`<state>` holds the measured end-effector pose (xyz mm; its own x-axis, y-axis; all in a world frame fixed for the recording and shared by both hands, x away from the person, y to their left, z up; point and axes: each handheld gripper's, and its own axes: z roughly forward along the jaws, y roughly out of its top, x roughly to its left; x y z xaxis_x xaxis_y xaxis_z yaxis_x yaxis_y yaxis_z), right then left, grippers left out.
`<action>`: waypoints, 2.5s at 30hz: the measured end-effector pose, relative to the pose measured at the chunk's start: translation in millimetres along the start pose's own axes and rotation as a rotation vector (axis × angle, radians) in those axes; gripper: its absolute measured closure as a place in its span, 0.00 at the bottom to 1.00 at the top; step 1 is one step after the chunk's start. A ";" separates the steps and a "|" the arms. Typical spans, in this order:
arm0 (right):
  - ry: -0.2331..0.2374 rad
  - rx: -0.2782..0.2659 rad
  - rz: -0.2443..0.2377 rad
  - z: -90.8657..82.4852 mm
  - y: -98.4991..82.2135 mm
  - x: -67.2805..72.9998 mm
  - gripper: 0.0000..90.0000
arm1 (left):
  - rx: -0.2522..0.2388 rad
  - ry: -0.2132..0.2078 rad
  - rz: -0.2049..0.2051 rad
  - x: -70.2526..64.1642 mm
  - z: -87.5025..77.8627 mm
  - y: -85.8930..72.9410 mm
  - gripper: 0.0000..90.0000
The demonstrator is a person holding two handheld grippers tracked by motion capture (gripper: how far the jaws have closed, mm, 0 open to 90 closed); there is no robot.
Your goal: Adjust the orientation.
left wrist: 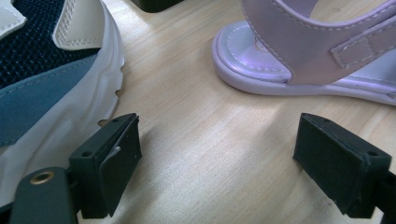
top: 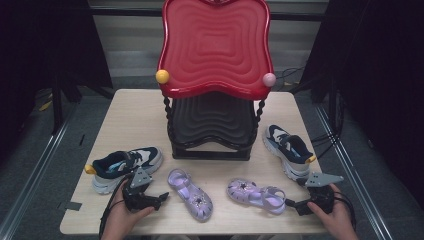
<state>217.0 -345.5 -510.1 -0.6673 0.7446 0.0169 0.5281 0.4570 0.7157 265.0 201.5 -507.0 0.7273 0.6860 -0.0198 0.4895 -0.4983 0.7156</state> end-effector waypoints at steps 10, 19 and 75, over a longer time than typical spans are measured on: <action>0.000 0.000 0.000 0.0 0.0 0.0 0.10 | 0.000 0.000 0.000 0.0 0.0 0.0 0.16; 0.000 0.000 0.001 0.0 0.0 0.0 0.10 | -0.004 0.002 0.003 -0.2 -0.7 0.0 0.17; 0.000 0.000 0.000 0.0 0.0 -0.1 0.10 | 0.309 -0.415 0.351 -92.7 16.7 60.7 1.00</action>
<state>217.0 -345.6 -510.1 -0.6673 0.7445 0.0174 0.5282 0.4567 0.7159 235.3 98.9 -473.4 0.9659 0.2213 -0.1343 0.2589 -0.8296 0.4947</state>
